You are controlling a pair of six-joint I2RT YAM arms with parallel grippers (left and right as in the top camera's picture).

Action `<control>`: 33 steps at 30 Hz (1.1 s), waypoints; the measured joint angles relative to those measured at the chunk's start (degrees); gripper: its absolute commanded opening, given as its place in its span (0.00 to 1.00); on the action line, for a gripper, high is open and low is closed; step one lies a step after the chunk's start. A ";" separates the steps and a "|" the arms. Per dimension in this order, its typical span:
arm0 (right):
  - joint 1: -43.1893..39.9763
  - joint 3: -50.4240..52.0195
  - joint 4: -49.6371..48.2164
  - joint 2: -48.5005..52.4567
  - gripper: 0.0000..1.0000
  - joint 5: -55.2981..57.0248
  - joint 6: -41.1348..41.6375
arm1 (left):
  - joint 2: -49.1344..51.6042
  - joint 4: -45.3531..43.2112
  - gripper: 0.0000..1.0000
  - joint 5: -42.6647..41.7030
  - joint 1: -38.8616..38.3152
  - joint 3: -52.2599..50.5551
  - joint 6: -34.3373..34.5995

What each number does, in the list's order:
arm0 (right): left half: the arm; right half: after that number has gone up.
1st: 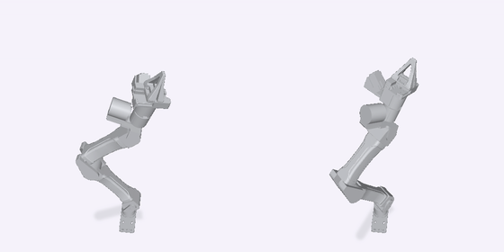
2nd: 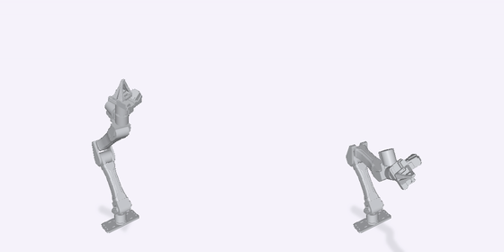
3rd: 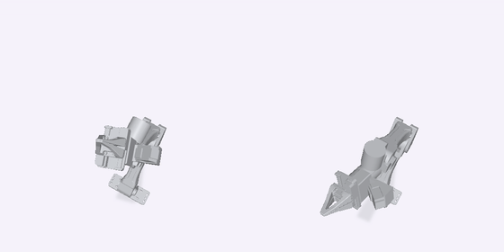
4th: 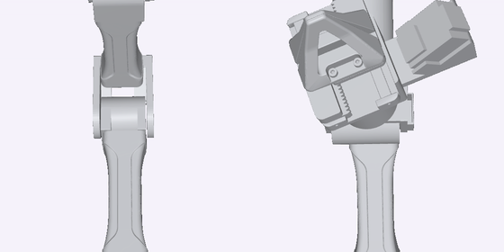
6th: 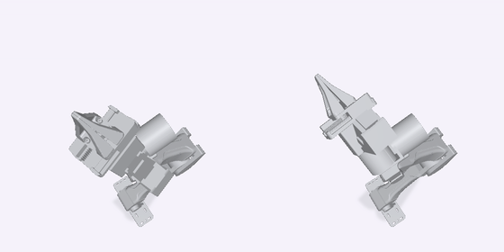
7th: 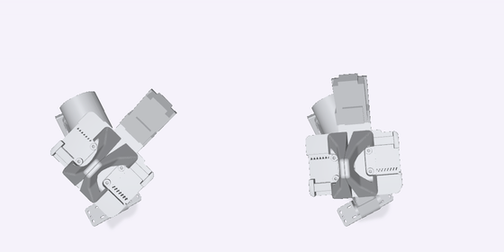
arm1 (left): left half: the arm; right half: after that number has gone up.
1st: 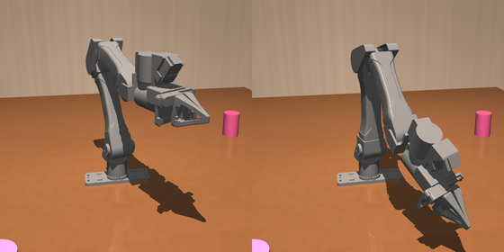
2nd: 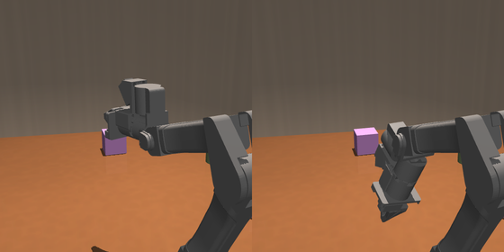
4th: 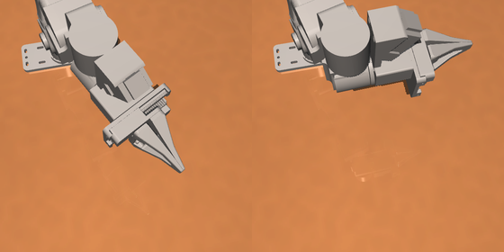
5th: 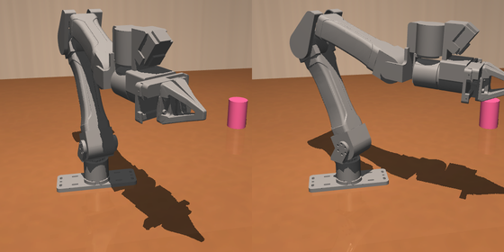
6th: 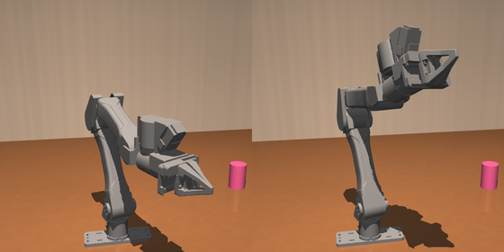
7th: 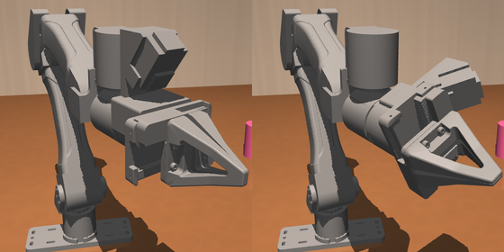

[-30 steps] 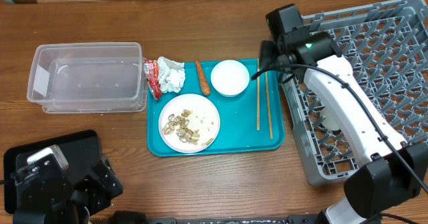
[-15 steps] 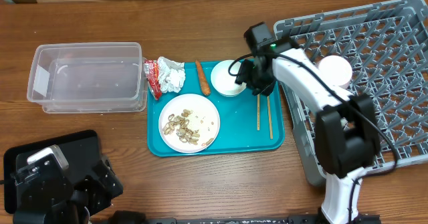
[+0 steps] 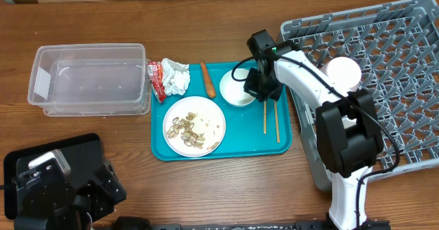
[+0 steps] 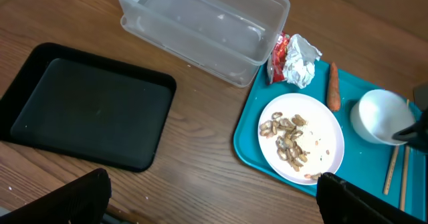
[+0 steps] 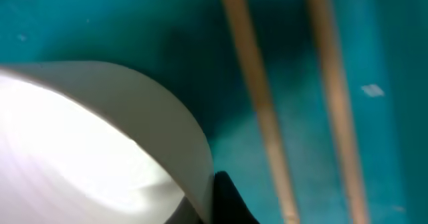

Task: Sort waste into correct bins and load items into the dishwasher
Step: 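Lift the white bowl and place it in the dish rack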

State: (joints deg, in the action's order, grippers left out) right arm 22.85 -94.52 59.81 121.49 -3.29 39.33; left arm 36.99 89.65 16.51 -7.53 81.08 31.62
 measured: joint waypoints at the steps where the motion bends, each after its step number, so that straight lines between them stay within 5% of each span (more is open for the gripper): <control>1: -0.04 -0.57 0.76 -1.09 0.04 1.84 -0.44 | 0.00 0.00 1.00 0.00 0.00 -0.02 0.00; 10: -0.26 -5.66 4.70 -20.02 0.04 41.48 -3.41 | 0.00 0.02 1.00 0.00 0.00 -0.07 0.00; 17: -6.16 -6.49 4.07 -21.75 0.04 70.51 -3.80 | 0.00 0.02 1.00 0.00 0.00 -0.07 0.00; 33: -30.05 -3.74 -3.32 -8.66 0.04 73.07 -8.85 | 0.00 0.04 1.00 0.00 0.00 -0.07 0.00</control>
State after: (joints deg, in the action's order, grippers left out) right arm -7.20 -98.26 56.49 112.84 69.78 30.48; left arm 36.99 89.69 16.51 -7.53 81.01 31.62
